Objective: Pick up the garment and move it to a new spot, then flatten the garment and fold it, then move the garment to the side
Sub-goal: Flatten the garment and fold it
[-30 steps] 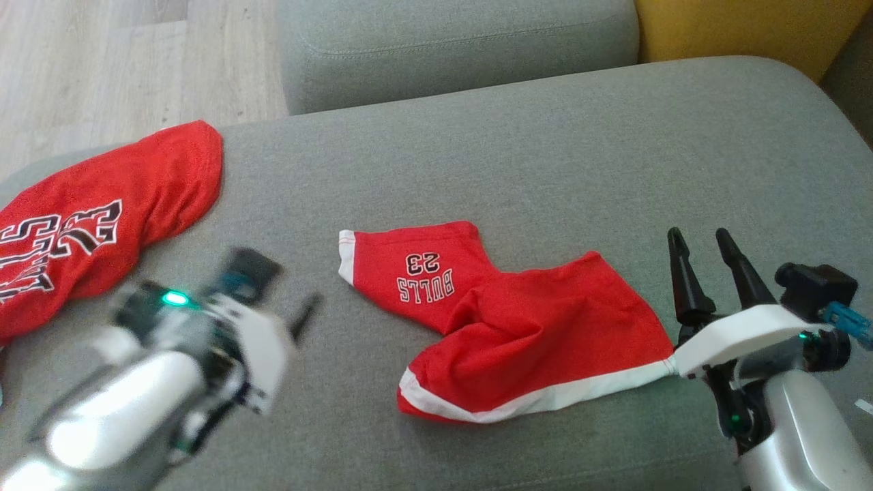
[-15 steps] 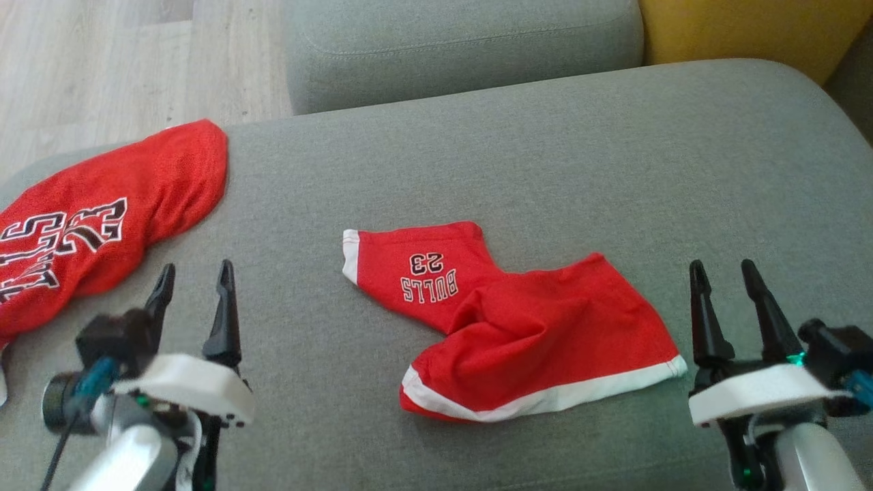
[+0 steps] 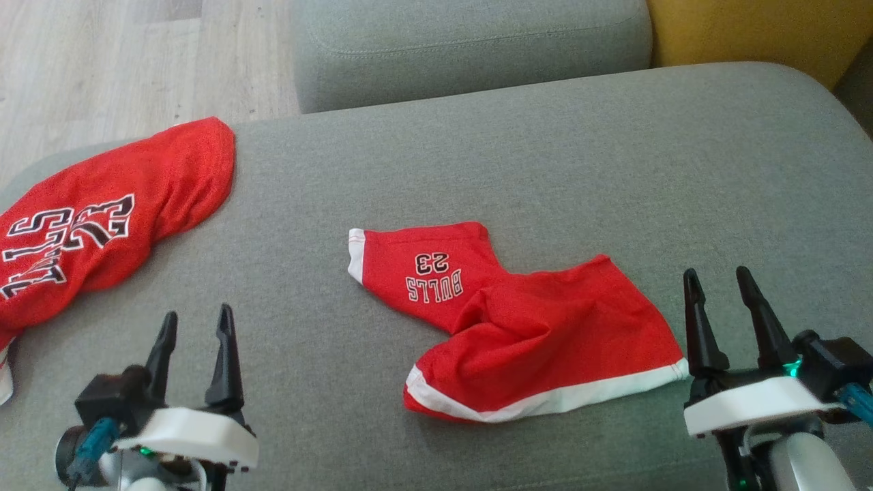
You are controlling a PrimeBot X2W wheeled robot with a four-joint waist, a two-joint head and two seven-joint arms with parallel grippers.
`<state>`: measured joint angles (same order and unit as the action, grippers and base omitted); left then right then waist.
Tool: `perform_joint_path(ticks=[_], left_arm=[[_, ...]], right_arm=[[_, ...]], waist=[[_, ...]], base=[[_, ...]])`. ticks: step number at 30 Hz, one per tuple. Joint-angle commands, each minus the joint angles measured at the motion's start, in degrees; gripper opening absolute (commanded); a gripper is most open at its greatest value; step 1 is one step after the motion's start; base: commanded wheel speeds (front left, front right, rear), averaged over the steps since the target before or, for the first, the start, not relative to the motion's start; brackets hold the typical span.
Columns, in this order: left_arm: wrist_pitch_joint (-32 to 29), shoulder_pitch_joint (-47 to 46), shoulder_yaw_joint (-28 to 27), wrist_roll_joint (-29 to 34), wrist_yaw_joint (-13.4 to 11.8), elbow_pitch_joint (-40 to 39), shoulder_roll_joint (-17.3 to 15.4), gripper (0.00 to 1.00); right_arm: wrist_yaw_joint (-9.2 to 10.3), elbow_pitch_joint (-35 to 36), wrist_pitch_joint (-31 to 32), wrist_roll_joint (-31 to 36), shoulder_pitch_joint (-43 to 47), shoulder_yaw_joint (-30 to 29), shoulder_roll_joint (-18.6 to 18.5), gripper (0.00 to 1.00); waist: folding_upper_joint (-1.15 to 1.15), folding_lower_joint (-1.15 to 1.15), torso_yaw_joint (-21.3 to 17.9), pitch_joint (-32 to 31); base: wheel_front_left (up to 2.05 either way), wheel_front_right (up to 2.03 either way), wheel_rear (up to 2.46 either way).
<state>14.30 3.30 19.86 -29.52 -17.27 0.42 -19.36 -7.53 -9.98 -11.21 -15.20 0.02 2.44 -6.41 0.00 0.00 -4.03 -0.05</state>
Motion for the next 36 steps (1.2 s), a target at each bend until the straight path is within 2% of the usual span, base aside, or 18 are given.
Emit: perform_joint_path(ticks=[1,7,10,13,16,19,22,26,30,36], left_arm=[[0.69,-2.68,-2.74,0.91,0.96,-0.44,-0.58,1.0],[0.69,-3.31,-3.44,1.89,4.32,2.24,0.81,1.0],[-0.68,-4.65,-2.57,-0.14,7.64,2.25,0.89,1.0],[-7.93,-7.72,-0.49,-2.4,11.37,2.16,-0.87,1.0],[-19.14,-12.16,2.13,-5.5,15.21,2.12,-3.15,1.0],[-29.01,-17.16,4.7,-9.3,19.93,2.05,-4.68,1.0],[-39.8,-21.65,7.33,-15.27,22.81,4.26,-5.36,1.0],[-52.05,-27.42,11.17,-22.55,24.37,8.52,-6.23,1.0],[-59.73,-31.55,15.61,-28.56,24.7,11.72,-6.6,1.0],[-61.79,-35.31,21.34,-33.48,24.73,12.05,-7.65,1.0]], right_arm=[[0.04,1.99,0.06,0.18,-1.54,1.15,-1.18,1.0],[0.04,1.61,1.34,0.42,-1.81,1.1,-1.48,1.0],[0.04,-0.04,7.01,0.16,-1.53,-0.77,-2.27,1.0],[0.04,-1.45,16.94,-0.94,-1.43,-0.51,-4.34,1.0],[0.04,-1.85,26.48,-2.87,-1.83,0.1,-6.3,1.0],[0.04,-1.63,32.82,-4.62,-3.0,0.29,-6.81,1.0],[0.04,-2.78,38.37,-6.16,-4.5,0.6,-6.47,1.0],[0.04,-5.48,41.68,-7.46,-7.7,2.09,-5.89,1.0],[0.04,-9.24,43.47,-8.33,-10.13,3.71,-5.27,1.0],[0.04,-12.58,43.65,-8.67,-11.92,4.97,-4.82,1.0]], waist=[[0.0,0.0,-0.04,0.0],[0.0,0.0,-0.44,0.0],[0.0,0.0,-0.69,0.06],[0.0,0.0,-0.86,0.45],[0.0,0.0,-0.82,1.35],[0.0,0.0,-1.03,2.51],[0.0,0.0,-1.19,3.59],[0.0,0.0,-1.77,5.18],[0.0,0.0,-2.55,5.93],[0.0,0.0,-3.29,6.69]], base=[[0.0,0.0,0.0],[0.0,0.0,0.0],[0.0,0.0,0.0],[0.0,0.0,0.0],[0.0,0.0,0.0],[0.0,0.0,0.0],[0.0,0.0,0.0],[0.0,0.0,0.0],[0.0,0.0,0.0],[0.0,0.0,0.0]])
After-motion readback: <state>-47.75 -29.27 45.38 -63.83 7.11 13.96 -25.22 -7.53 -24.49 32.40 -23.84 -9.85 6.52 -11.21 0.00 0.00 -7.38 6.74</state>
